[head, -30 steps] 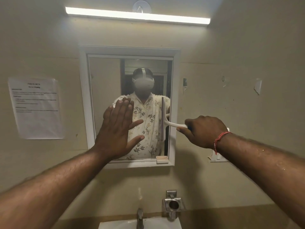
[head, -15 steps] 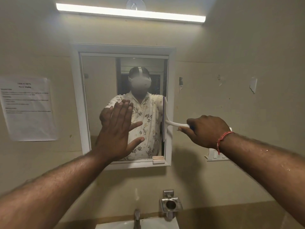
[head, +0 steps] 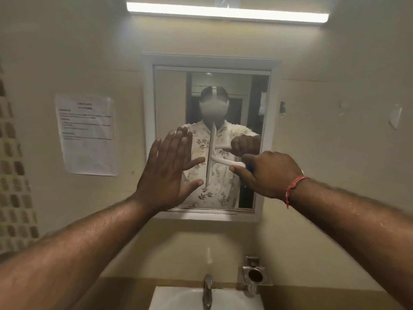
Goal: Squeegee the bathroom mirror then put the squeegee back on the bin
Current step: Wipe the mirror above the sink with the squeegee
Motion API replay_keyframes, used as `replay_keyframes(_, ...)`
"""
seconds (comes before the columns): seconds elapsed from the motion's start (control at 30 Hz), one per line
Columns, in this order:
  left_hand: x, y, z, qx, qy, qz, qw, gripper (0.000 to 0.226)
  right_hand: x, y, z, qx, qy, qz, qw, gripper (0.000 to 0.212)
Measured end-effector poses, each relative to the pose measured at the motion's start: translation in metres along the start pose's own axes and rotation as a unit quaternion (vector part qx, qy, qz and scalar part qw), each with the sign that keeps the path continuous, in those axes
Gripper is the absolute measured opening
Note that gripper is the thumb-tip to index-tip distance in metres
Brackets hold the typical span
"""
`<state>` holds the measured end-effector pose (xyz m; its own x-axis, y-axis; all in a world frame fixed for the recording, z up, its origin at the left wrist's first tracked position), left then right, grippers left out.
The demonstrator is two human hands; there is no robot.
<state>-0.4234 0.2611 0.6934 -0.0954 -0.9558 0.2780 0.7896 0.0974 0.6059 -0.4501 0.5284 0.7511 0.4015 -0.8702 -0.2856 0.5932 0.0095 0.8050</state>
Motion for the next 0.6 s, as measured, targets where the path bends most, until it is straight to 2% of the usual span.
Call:
replay_keyframes(0.3,0.093,-0.002,-0.068,0.039,0.058,0.067,0.995,0.116,0.128,-0.035,0.034,0.012,0.062,0.049,0.997,0.059)
replay_keyframes(0.6,0.108,-0.016,-0.095,0.053,0.065,0.059,0.995,0.116,0.156,-0.059,0.045,0.028,0.067,0.029,0.997,0.054)
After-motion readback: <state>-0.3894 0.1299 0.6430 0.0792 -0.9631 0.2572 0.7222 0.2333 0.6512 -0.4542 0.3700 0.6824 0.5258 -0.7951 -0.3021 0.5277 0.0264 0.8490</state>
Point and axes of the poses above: each hand's wrist, its own z-axis towards the middle knuckle, its own y-axis out of the back of the hand, x = y × z, the point moved 6 cm from there along z, towards the middle knuckle, and after that the axes turned 10 degrees about x, right-handed, at the moved point
